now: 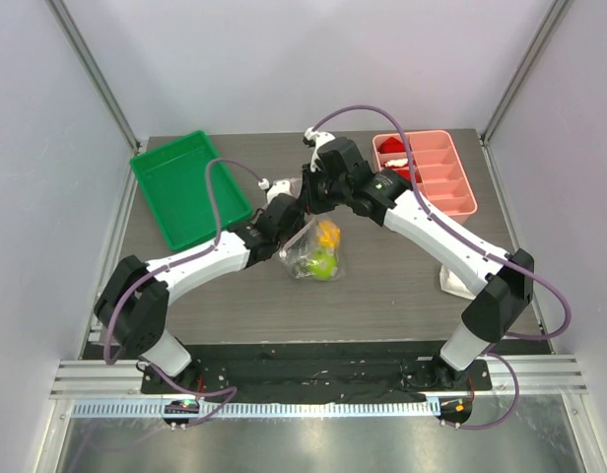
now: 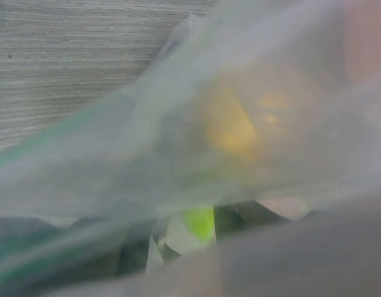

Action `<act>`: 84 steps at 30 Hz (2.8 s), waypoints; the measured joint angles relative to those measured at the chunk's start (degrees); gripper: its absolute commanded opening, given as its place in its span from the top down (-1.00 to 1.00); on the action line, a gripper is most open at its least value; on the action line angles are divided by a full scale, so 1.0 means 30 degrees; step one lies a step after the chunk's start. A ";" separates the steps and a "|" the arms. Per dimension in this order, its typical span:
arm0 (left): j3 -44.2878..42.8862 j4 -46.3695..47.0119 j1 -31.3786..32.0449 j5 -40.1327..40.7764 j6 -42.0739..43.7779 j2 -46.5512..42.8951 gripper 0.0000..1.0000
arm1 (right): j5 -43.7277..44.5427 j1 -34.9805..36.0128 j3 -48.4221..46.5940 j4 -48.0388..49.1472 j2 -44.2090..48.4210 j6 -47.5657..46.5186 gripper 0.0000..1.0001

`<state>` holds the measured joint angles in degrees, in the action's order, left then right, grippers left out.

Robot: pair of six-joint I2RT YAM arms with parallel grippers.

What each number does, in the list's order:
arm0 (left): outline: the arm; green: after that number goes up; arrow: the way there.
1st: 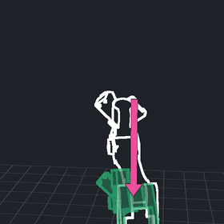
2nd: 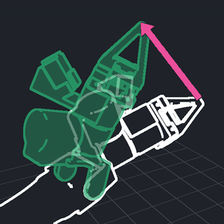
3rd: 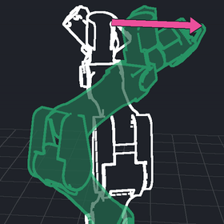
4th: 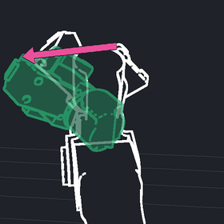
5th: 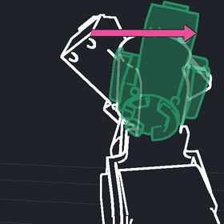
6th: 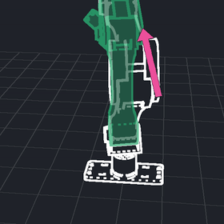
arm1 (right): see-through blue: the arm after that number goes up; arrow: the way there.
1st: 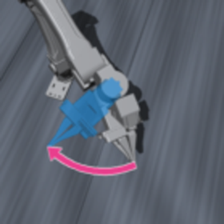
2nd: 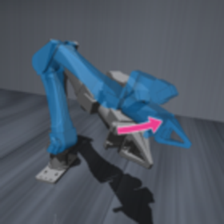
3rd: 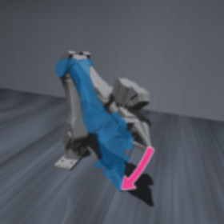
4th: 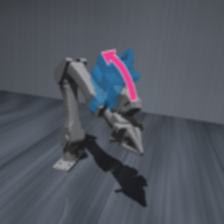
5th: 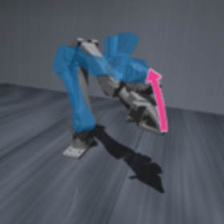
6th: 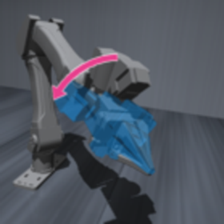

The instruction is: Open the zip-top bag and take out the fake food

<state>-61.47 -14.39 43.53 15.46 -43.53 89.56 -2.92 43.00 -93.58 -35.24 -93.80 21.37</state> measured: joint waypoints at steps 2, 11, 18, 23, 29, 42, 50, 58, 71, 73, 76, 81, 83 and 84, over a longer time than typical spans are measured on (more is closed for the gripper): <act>-0.0379 -0.0015 -0.0007 0.0160 0.0328 0.0546 0.16 | -0.0058 -0.0029 0.0000 0.0000 0.0000 0.0007 0.97; -0.0809 0.1049 -0.0168 -0.0022 0.1129 0.2535 0.05 | 0.0211 -0.0255 0.0022 -0.0342 -0.0036 -0.0080 0.96; -0.0831 0.2608 -0.0357 -0.1537 0.0991 0.3745 0.68 | 0.0539 -0.0459 0.0393 -0.0386 -0.0044 -0.0153 0.97; -0.0838 0.3439 -0.0437 -0.2244 0.0940 0.4466 0.92 | 0.1078 -0.0503 0.0860 -0.0211 -0.0044 -0.0160 0.97; -0.1399 0.2827 -0.0517 -0.2237 0.1217 0.4626 1.00 | 0.1552 -0.0561 0.1035 0.0197 0.0029 -0.0255 0.97; -0.1202 0.0481 0.1035 0.0007 0.3053 -0.0692 1.00 | 0.3067 -0.0525 0.0889 -0.0015 0.0517 -0.1107 0.96; 0.0066 0.1392 0.2769 0.2674 0.4102 -0.3643 1.00 | 0.3803 -0.1268 0.0714 -0.0401 0.0525 -0.1588 0.97; -0.1435 -0.0517 0.2761 0.2681 0.3701 -0.2586 0.94 | 0.2769 -0.1552 0.0714 -0.0816 0.0816 -0.1581 0.97; -0.2018 -0.2215 0.0729 -0.0364 0.0648 0.0350 0.19 | 0.0794 -0.1537 0.1093 -0.0772 0.0867 -0.1428 0.97; -0.2025 -0.2601 0.0743 -0.0321 0.0554 0.0364 0.05 | 0.0743 -0.1537 0.1093 -0.0772 0.0867 -0.1421 0.97; -0.2055 -0.3220 0.0831 -0.0306 0.0430 0.0583 -0.13 | 0.0597 -0.1537 0.1093 -0.0809 0.0867 -0.1392 0.97; -0.2069 -0.3759 0.0831 -0.0299 0.0102 0.1304 -0.23 | 0.0372 -0.1530 0.1093 -0.0918 0.0860 -0.1209 0.97; -0.2069 -0.3752 0.0831 -0.0306 0.0058 0.1494 -0.25 | 0.0270 -0.1515 0.1093 -0.1013 0.0860 -0.1129 0.97; -0.2025 -0.3657 0.0831 -0.0328 0.0029 0.1530 -0.25 | 0.0240 -0.1508 0.1122 -0.1005 0.0867 -0.1071 0.97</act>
<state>-67.55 -25.36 46.02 14.48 -43.44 94.15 -2.20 38.48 -90.21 -38.26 -91.20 18.15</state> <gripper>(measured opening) 0.614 0.022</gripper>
